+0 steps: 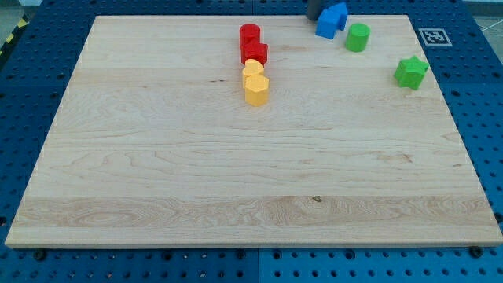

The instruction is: Slide the blue cube towards down

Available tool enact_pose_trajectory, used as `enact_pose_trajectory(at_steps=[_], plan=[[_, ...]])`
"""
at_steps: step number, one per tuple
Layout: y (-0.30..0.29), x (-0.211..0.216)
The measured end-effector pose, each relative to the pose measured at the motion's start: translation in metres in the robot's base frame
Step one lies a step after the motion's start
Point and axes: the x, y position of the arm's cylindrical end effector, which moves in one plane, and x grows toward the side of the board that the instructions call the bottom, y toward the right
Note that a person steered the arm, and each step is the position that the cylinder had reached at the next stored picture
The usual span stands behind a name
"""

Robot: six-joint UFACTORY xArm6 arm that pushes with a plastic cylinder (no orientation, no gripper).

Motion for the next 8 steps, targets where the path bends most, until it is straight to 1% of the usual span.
enact_pose_trajectory(at_steps=[1,2,3,6,8], plan=[[0.0,-0.001],[0.019,0.0],[0.026,0.014],[0.026,0.015],[0.017,0.035]])
